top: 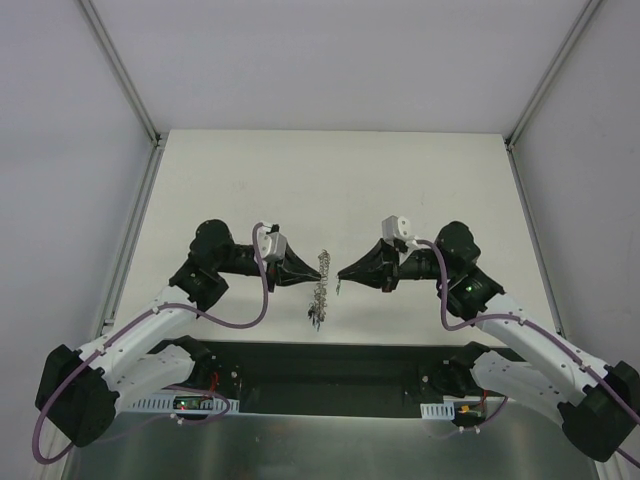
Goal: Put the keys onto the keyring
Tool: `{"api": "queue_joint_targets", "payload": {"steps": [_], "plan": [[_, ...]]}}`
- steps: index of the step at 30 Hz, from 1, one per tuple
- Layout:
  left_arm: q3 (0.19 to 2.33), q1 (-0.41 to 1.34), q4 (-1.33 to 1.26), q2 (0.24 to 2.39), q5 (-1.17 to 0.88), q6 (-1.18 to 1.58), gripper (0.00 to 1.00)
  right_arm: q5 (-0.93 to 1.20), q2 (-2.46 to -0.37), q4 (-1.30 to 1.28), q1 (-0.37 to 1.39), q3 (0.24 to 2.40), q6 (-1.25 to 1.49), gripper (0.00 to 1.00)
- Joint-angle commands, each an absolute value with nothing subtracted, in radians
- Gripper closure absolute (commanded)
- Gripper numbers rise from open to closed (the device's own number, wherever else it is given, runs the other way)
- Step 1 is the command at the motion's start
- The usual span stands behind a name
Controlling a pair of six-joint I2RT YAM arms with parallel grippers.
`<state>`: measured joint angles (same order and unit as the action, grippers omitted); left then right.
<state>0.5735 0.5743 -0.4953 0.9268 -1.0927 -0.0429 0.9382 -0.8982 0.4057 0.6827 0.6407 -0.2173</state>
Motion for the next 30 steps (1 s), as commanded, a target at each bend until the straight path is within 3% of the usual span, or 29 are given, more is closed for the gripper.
{"api": "queue_joint_targets", "payload": {"steps": [1,8,14,30], "plan": [[0.586,0.572,-0.581,0.945,-1.169,-0.064,1.0,0.884,-0.862,0.405,0.713,0.644,-0.316,0.99],[0.617,0.574,-0.526,1.0,-1.206,-0.089,1.0,0.712,-0.861,0.216,0.795,0.675,-0.46,0.99],[0.689,0.603,-0.201,0.997,-1.141,-0.334,1.0,0.635,-0.882,0.16,0.839,0.676,-0.503,0.99],[0.706,0.606,-0.15,1.0,-1.121,-0.371,1.0,0.578,-0.916,0.167,0.908,0.703,-0.528,0.99]]}}
